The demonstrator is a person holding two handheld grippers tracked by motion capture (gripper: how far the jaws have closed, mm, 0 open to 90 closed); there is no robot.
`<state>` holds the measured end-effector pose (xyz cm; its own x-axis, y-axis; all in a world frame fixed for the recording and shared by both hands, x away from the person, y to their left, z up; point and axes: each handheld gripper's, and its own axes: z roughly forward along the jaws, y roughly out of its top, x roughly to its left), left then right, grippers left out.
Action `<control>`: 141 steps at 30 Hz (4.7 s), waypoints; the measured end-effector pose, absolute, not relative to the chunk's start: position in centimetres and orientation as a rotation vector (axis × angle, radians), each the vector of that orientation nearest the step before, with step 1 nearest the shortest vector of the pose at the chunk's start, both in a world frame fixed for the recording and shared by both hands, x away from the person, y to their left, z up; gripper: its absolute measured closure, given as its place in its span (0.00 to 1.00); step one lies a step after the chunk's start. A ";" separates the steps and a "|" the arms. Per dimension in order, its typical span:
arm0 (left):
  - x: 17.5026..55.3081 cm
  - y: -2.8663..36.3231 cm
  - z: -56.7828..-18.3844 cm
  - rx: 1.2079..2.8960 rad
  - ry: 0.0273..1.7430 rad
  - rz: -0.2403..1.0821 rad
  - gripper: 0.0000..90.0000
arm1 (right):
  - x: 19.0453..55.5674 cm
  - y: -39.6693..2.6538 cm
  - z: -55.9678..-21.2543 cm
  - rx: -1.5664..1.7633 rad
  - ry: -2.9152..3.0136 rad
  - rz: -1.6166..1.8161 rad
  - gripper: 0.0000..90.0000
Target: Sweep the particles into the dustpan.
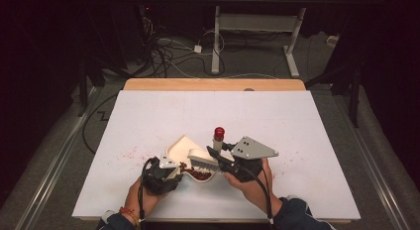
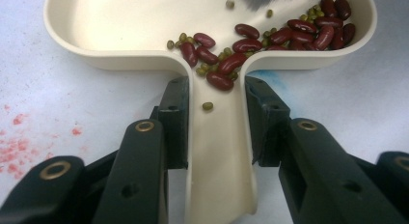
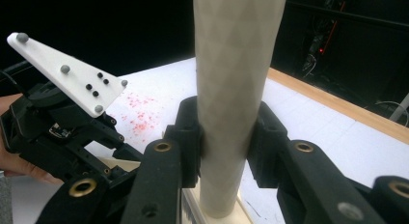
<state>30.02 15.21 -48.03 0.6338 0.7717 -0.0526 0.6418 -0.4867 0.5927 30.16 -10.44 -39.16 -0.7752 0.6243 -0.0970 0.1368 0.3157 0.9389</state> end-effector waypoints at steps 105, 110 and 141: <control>30.1 15.0 -48.2 2.304 1.123 0.326 0.71 | 29.6 -10.3 -38.8 0.684 2.116 1.438 0.78; 30.0 15.1 -48.1 2.300 1.124 0.330 0.71 | 30.0 -11.1 -38.6 0.690 2.098 1.418 0.78; 30.5 16.7 -47.8 2.244 1.161 0.351 0.71 | 29.5 -13.8 -36.9 0.696 2.120 1.456 0.78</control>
<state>30.46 16.68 -47.82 0.5862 0.8095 -0.0323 0.6563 -0.4511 0.6049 29.52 -13.77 -36.92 -0.7594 0.6435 -0.0956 0.1416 0.3070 0.9411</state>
